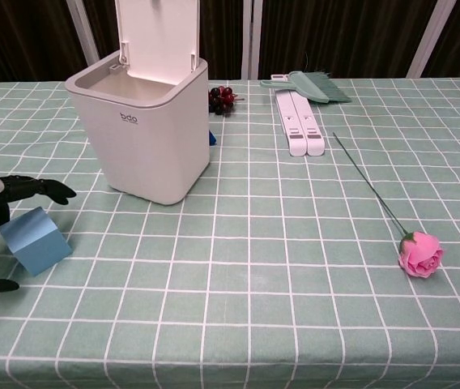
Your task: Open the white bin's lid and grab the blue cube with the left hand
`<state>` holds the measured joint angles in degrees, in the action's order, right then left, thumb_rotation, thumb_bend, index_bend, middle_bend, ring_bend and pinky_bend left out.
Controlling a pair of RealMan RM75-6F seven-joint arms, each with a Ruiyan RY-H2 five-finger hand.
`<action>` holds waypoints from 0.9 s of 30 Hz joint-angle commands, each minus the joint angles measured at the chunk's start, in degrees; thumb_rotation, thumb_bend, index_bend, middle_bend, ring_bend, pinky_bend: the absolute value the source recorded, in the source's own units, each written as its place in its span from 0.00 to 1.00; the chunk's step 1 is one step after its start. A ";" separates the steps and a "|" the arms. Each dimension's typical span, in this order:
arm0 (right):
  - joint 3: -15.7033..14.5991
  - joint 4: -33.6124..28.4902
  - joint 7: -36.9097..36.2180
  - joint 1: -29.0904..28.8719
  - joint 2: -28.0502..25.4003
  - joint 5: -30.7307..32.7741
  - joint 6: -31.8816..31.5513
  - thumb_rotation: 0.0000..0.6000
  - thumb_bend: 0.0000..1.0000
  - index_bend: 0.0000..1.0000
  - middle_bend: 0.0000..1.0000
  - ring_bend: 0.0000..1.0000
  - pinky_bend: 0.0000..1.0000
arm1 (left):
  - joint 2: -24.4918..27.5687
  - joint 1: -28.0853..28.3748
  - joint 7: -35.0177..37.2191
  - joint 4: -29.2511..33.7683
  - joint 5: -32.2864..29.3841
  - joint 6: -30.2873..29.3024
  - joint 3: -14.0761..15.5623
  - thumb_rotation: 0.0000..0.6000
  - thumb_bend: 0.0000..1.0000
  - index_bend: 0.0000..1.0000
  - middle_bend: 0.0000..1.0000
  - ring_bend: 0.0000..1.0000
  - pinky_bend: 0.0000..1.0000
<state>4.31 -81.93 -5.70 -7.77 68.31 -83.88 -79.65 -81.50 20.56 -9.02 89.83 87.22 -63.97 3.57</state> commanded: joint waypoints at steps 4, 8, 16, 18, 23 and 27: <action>-0.10 0.00 -0.09 -0.01 -0.11 0.00 0.12 1.00 0.28 0.00 0.00 0.00 0.00 | -1.51 0.02 -0.65 -1.33 0.34 -0.86 -0.28 1.00 0.20 0.26 0.31 0.28 0.58; -0.22 -0.07 -0.19 0.01 -0.26 0.10 0.35 1.00 0.28 0.00 0.00 0.00 0.00 | -2.52 -0.12 -0.57 -2.31 1.30 -2.19 -0.38 1.00 0.22 0.38 0.41 0.38 0.65; -0.19 -0.40 0.04 -0.01 -0.35 0.00 0.19 1.00 0.28 0.00 0.00 0.00 0.00 | -2.41 -0.52 -0.88 -2.04 1.74 -3.67 -0.35 1.00 0.26 0.47 0.47 0.45 0.70; -0.18 -0.47 0.16 -0.03 -0.37 -0.06 0.14 1.00 0.28 0.00 0.00 0.00 0.00 | -1.19 -0.76 -1.17 -0.46 2.29 -5.00 -0.55 1.00 0.26 0.47 0.48 0.45 0.70; -0.12 -0.77 0.42 -0.01 -0.47 -0.10 -0.10 1.00 0.28 0.00 0.00 0.00 0.00 | 5.34 -1.61 -4.14 5.93 3.66 -11.20 -3.35 1.00 0.26 0.47 0.48 0.45 0.70; -0.06 -0.68 0.36 -0.04 -0.38 -0.06 -0.11 1.00 0.28 0.00 0.00 0.00 0.00 | 11.39 -1.26 -5.38 12.02 3.72 -14.62 -7.13 1.00 0.26 0.47 0.48 0.45 0.70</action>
<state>4.25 -82.61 -5.33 -7.81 67.92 -83.94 -79.77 -73.88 19.20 -13.20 97.97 90.63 -76.27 -0.89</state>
